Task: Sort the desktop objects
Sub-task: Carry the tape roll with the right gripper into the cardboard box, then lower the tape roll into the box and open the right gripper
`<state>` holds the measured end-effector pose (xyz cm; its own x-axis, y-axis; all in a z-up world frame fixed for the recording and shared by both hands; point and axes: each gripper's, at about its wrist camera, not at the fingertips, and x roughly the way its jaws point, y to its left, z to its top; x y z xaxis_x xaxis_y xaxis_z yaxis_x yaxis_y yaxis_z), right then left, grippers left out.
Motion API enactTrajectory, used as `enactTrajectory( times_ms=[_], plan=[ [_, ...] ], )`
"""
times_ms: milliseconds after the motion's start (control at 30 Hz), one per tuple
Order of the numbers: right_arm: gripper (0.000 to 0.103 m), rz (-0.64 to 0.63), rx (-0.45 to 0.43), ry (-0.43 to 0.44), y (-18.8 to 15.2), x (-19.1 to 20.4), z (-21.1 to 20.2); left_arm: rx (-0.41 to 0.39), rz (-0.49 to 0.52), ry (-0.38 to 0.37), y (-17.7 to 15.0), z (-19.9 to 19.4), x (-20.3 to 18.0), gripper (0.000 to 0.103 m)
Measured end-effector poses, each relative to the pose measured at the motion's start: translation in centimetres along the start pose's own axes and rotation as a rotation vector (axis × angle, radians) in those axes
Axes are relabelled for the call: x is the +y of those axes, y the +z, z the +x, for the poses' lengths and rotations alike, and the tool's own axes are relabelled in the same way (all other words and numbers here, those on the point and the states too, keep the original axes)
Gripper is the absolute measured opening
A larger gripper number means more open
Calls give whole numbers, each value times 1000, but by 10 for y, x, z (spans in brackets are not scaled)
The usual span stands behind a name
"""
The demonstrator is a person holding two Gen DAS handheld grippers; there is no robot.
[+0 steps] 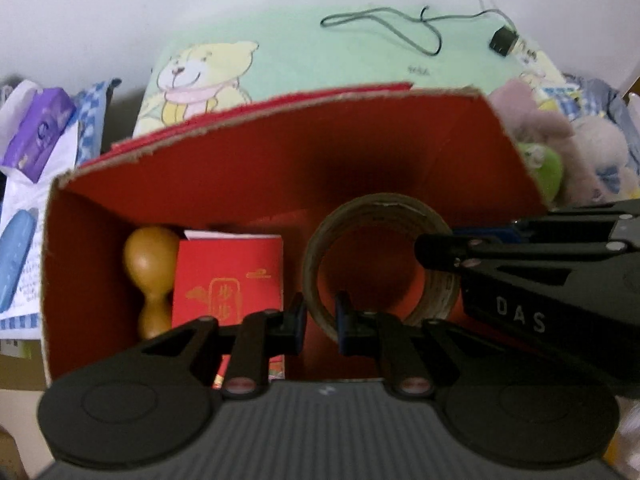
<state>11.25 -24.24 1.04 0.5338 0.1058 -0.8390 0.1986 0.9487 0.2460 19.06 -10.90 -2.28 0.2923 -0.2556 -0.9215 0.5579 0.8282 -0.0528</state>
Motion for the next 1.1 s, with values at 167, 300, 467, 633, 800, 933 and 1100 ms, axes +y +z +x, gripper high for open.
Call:
enactTrajectory(
  times_ms=[167, 300, 467, 633, 800, 933, 1100],
  plan=[
    [14, -49, 75, 7, 5, 4, 19, 55, -5, 22, -1, 16, 5, 10],
    [14, -82, 116, 14, 7, 8, 34, 58, -8, 40, -1, 20, 8, 10],
    [14, -108, 109, -1, 10, 10, 45, 51, -18, 38, 3, 22, 9, 19],
    [19, -120, 108, -24, 15, 12, 54, 74, -55, -2, 5, 28, 19, 23],
    [18, -103, 118, -14, 17, 12, 57, 21, -70, -22, -1, 11, 28, 23],
    [20, -86, 121, -28, 18, 13, 60, -41, -72, -44, -9, -10, 37, 23],
    [24, -63, 129, 12, 20, 10, 61, -46, -49, -39, -19, -13, 37, 23]
  ],
)
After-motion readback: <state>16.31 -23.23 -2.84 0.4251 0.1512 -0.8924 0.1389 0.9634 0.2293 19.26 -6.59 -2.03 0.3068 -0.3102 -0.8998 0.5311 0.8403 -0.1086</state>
